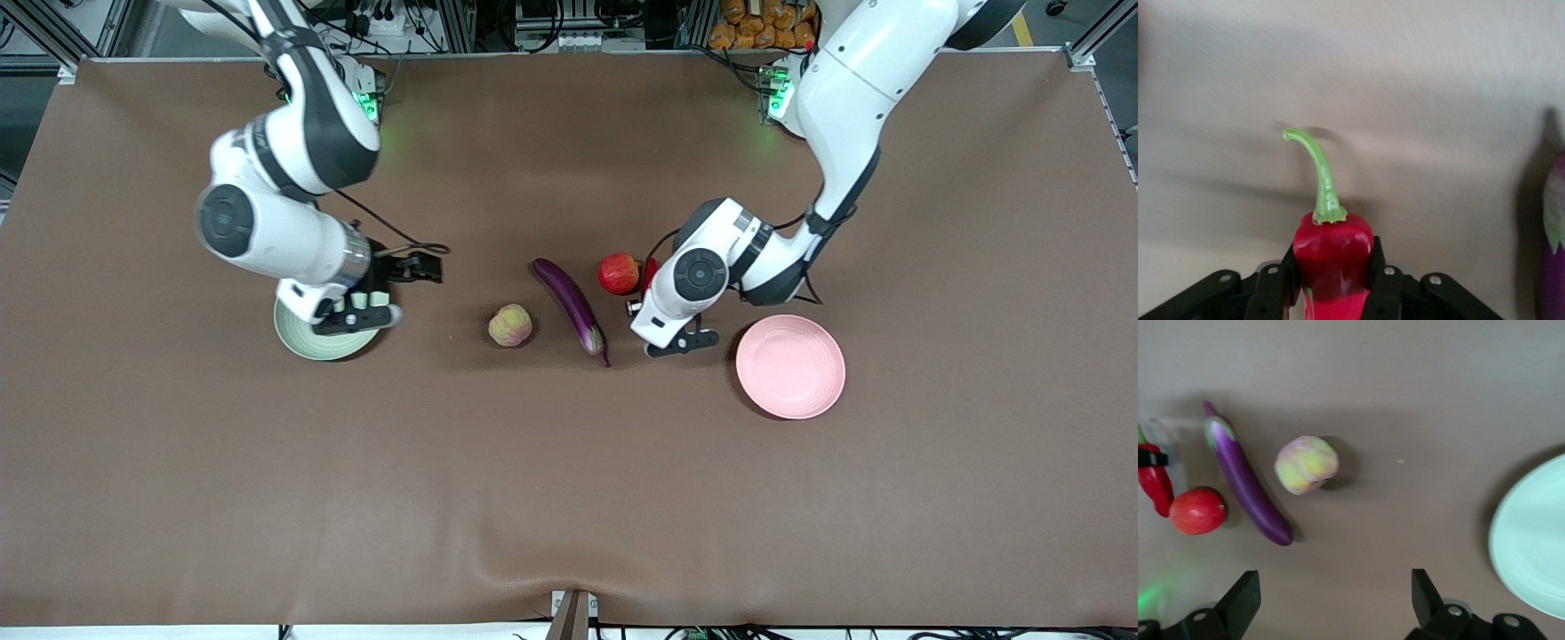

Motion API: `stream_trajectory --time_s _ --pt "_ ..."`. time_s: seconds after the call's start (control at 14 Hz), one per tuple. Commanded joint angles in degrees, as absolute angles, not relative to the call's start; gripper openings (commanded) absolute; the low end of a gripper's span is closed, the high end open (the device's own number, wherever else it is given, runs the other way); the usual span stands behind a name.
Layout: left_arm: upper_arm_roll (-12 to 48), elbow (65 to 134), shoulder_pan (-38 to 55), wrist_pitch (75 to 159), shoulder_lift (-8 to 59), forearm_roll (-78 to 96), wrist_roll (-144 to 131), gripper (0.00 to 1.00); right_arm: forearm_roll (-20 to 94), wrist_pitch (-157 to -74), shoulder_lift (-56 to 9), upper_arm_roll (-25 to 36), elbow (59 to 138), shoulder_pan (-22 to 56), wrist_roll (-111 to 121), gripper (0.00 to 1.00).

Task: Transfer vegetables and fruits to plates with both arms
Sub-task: 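Grasp the red chili with the left gripper while the right gripper grasps the apple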

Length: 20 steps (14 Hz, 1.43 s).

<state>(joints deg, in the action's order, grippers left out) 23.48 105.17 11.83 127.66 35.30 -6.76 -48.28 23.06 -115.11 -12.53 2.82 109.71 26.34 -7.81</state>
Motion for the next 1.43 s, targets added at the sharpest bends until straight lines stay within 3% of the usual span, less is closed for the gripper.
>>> stream_trajectory --time_s 0.0,0.21,0.5,0.71,0.93,1.36 --pt "23.6 106.1 4.0 120.9 27.1 -7.9 -42.1 0.0 25.6 -119.2 -15.0 3.3 109.7 30.0 -9.7 1.0" --pt "23.6 103.2 -5.3 120.8 27.2 -9.7 -30.4 0.0 27.8 -125.0 -19.8 3.4 107.7 36.4 -17.5 1.0" --pt "23.6 97.1 -13.1 121.4 34.1 -20.0 -22.0 0.0 27.7 -127.2 -32.6 3.5 92.8 45.0 -40.6 1.0" --pt "23.6 95.9 -13.5 121.5 36.3 -19.7 -22.8 0.0 26.9 -127.7 -38.3 3.6 87.4 49.7 -54.3 1.0" --pt "23.6 92.5 -13.6 121.5 39.4 -16.9 -22.9 0.0 26.9 -134.7 -41.0 3.6 87.0 53.5 -60.7 1.0" --pt "23.7 93.3 -12.4 121.1 40.3 -15.6 -28.0 0.0 26.8 -135.8 -43.0 3.6 88.0 54.5 -61.5 1.0"
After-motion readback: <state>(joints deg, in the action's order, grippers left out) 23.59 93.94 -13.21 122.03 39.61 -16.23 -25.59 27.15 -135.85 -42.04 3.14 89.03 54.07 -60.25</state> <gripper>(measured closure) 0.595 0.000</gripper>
